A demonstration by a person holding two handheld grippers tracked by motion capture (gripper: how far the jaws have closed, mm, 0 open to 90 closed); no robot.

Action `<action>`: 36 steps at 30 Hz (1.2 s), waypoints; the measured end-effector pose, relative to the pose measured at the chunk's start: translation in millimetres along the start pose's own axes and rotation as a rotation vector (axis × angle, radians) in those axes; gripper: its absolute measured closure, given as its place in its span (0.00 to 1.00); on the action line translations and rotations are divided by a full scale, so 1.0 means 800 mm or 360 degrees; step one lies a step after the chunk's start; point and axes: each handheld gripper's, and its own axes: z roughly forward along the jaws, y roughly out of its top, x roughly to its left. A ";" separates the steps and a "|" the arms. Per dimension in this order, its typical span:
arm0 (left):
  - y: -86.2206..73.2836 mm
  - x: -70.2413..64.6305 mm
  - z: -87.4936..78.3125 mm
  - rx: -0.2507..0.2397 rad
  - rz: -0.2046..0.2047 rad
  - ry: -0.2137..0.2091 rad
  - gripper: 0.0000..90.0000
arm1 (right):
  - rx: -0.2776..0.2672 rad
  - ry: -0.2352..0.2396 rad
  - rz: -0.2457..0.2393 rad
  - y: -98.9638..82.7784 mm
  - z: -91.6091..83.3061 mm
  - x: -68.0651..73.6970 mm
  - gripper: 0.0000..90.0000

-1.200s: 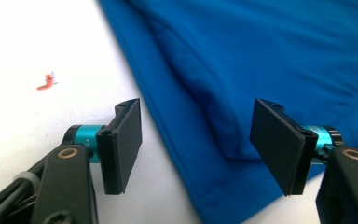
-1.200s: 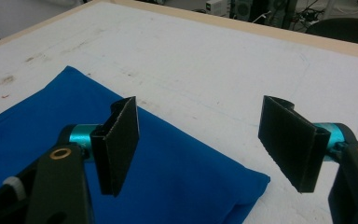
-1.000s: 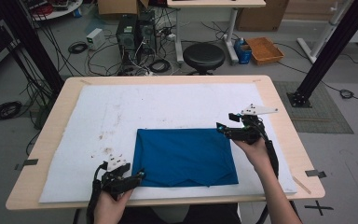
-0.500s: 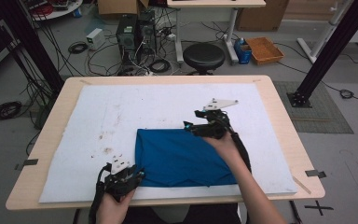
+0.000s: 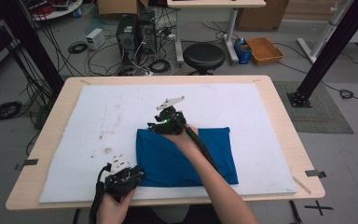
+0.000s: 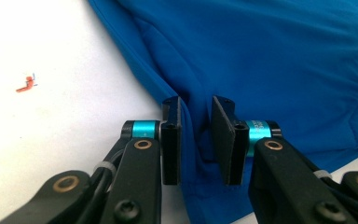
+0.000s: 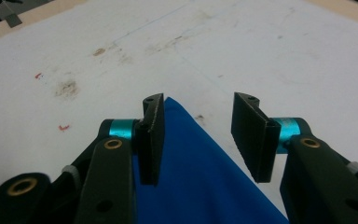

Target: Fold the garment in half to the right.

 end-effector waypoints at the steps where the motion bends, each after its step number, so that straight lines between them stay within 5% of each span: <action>1: 0.000 0.000 0.000 0.0000 -0.0001 -0.0003 0.82 | 0.0013 0.0001 0.0011 0.002 0.009 0.002 0.64; 13: 0.000 0.003 0.000 -0.0005 -0.0011 -0.0031 0.84 | 0.0245 -0.0078 0.0027 0.014 0.098 0.019 0.74; 18: 0.000 0.004 0.000 -0.0006 -0.0019 -0.0041 0.86 | 0.0290 -0.0069 -0.0064 0.014 0.113 0.023 0.97; 25: 0.001 0.005 -0.002 -0.0012 -0.0025 -0.0066 0.91 | 0.0234 -0.0043 -0.0029 0.021 0.097 0.020 0.98; 36: 0.024 -0.012 -0.023 -0.0141 0.0043 -0.0165 0.94 | 0.0018 0.0072 0.0077 0.034 0.028 -0.006 0.98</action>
